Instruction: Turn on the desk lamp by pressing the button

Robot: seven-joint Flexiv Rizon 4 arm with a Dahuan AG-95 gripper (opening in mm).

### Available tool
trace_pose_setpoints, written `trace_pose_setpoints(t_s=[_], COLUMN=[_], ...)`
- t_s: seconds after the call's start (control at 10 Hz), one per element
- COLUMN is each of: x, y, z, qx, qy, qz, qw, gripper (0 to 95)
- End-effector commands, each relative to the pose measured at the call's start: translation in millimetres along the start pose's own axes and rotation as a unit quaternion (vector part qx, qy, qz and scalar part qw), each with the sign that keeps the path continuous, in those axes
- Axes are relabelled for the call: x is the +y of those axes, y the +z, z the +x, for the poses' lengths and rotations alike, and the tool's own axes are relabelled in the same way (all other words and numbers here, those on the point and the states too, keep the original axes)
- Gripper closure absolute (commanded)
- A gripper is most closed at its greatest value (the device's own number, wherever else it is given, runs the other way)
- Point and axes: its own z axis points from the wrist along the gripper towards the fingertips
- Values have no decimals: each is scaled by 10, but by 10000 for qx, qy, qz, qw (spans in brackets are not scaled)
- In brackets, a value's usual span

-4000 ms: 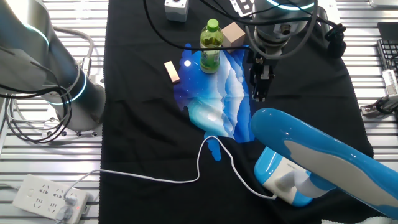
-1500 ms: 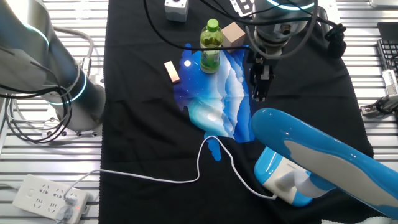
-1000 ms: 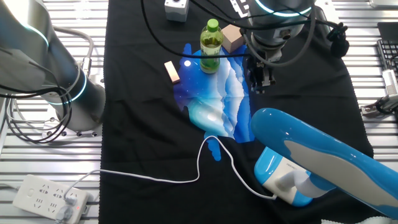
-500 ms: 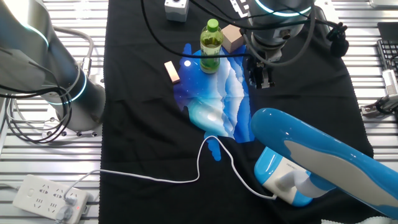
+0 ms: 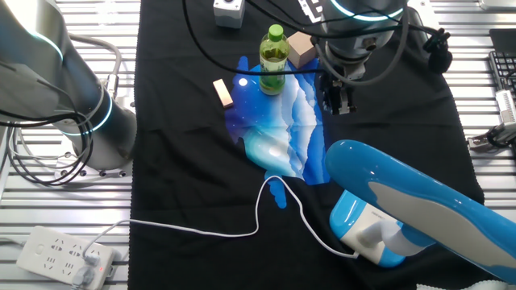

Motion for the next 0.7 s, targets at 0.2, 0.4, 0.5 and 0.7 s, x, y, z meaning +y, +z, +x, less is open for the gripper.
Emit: trace_pose_setpoints(t_s=[0.2, 0.4, 0.5, 0.7], x=[36, 55, 55, 57], y=[-56, -84, -84, -91], z=[30, 44, 44, 50], qx=[23, 76, 62, 88], qy=[48, 38, 40, 21], qz=[7, 32, 32, 54], qw=[10000, 10000, 10000, 9999], gripper=[950, 950, 950, 950])
